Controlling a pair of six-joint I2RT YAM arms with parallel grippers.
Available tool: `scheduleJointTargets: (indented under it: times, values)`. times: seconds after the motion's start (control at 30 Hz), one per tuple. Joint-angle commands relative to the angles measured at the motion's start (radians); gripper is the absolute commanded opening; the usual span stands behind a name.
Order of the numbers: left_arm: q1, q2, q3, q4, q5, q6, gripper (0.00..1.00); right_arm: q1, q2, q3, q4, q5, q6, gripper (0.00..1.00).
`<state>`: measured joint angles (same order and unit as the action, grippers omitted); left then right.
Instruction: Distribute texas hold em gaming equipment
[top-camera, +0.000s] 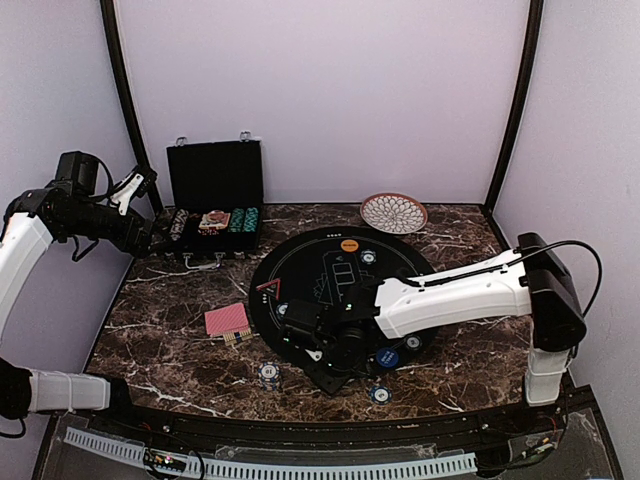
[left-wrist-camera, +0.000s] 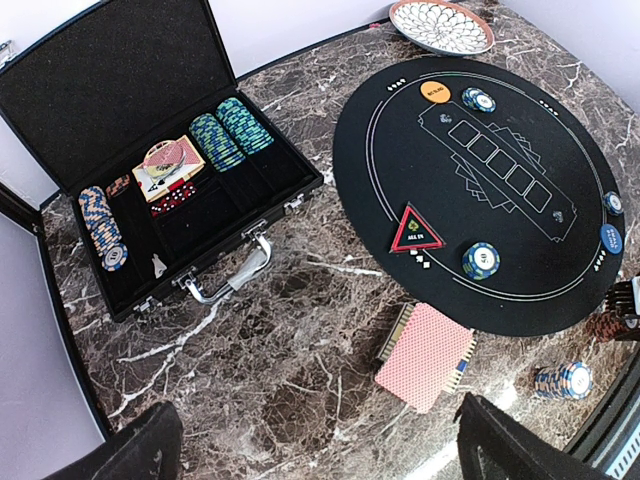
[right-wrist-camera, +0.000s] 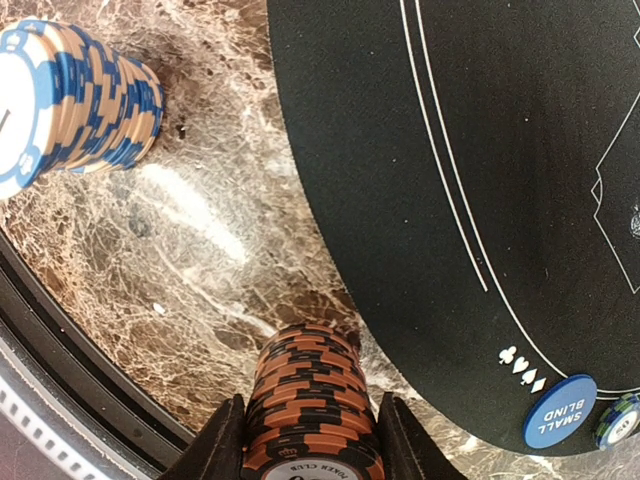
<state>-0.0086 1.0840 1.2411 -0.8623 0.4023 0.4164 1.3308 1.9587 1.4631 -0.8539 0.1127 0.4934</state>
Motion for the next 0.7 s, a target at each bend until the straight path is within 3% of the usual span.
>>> scheduleJointTargets:
  times: [0.0, 0.3, 0.67]
  values:
    - [0.006, -0.027, 0.011, -0.007, -0.004, 0.015, 0.99, 0.010, -0.012, 0.029, -0.009, 0.019, 0.004, 0.28]
    - [0.006, -0.024, 0.016, -0.006, -0.003, 0.017, 0.99, 0.003, -0.037, 0.090, -0.073, 0.047, 0.009, 0.11]
    - [0.006, -0.015, 0.030, -0.006, 0.002, 0.014, 0.99, -0.142, -0.094, 0.201, -0.118, 0.124, -0.025, 0.10]
